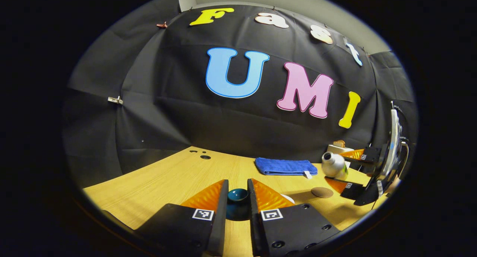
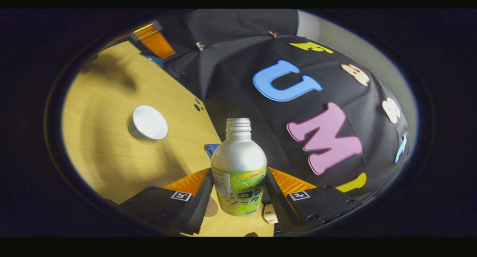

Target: Open the teacup lid with one hand, grasp the water bottle and pour water into the teacup with the other hand; after pouring, place the water bottle on the coaster and then close the teacup lid.

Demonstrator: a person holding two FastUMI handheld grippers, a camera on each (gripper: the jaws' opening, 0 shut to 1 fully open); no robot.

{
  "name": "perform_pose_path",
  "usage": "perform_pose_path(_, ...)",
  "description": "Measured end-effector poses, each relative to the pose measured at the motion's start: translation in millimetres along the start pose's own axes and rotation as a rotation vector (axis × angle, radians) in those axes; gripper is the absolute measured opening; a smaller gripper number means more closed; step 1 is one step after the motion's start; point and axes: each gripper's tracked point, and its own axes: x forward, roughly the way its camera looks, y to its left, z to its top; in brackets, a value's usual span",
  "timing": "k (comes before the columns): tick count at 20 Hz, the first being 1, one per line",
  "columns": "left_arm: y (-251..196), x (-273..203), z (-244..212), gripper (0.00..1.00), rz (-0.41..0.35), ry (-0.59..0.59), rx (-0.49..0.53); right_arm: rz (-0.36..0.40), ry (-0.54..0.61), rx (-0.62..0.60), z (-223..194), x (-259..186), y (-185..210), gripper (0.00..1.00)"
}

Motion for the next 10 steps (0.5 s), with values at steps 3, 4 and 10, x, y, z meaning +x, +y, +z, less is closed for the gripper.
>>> perform_pose_path(3, 6.9, -2.4, 5.6, 0.31, 0.011, -0.013, -0.007, 0.036, -0.018, -0.136, 12.0, 5.3, 21.5, 0.78)
perform_pose_path(4, 7.2, -3.9, 6.0, 0.31, 0.009, -0.014, -0.013, 0.052, -0.023, -0.178, 15.5, 5.5, 30.3, 0.78)
perform_pose_path(10, 11.2, -6.7, 10.4, 0.31, 0.01, -0.022, -0.014, 0.102, -0.01, -0.372, 10.9, 17.5, 41.2, 0.75)
